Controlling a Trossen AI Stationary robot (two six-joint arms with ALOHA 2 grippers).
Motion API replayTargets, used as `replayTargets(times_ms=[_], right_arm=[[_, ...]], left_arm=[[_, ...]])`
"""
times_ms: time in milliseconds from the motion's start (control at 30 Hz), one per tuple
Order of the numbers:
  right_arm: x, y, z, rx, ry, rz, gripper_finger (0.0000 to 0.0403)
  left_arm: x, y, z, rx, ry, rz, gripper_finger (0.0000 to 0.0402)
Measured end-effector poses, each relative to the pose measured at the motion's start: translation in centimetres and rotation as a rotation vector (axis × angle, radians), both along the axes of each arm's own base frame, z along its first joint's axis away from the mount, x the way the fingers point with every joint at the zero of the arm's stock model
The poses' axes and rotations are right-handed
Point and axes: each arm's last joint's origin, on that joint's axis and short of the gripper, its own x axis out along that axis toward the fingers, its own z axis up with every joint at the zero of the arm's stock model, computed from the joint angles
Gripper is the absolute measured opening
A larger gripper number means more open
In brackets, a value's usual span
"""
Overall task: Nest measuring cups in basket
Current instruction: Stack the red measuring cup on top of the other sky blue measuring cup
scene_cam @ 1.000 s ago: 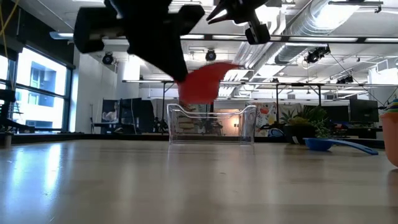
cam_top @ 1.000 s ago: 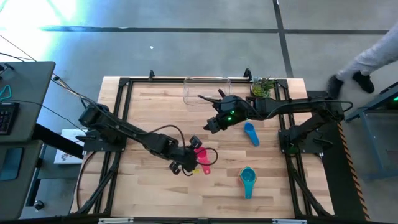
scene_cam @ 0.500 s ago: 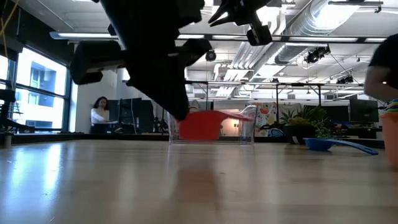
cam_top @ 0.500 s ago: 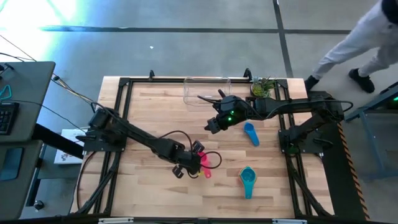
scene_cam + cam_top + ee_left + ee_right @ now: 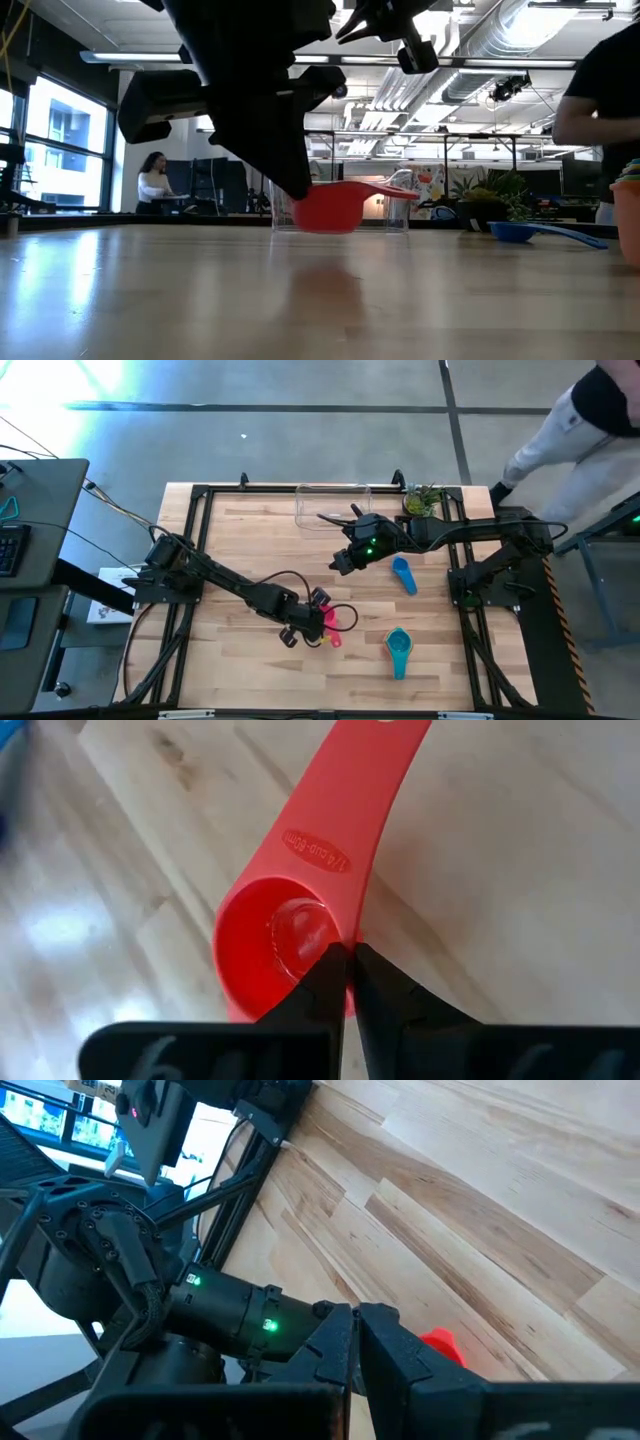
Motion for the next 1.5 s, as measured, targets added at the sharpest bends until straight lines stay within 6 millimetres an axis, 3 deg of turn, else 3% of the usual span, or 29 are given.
replayTargets(times_ms=[767, 1267, 1500], right_arm=[[0.0, 0.0, 0.0, 0.0, -0.003, 0.001, 0.0012], [0.0, 0.0, 0.0, 0.0, -0.003, 0.001, 0.0012], [-0.1, 0.1, -0.1, 0.022, 0.017, -0.005, 0.0012]], left_arm=[[0.2, 0.4, -0.7, -0.137, 0.067, 0.0, 0.001], [0.3, 0.8, -0.4, -0.156, 0.058, 0.037, 0.0112], [-0.7, 1.4, 2.0, -0.046, 0.15, 0.096, 0.0122]])
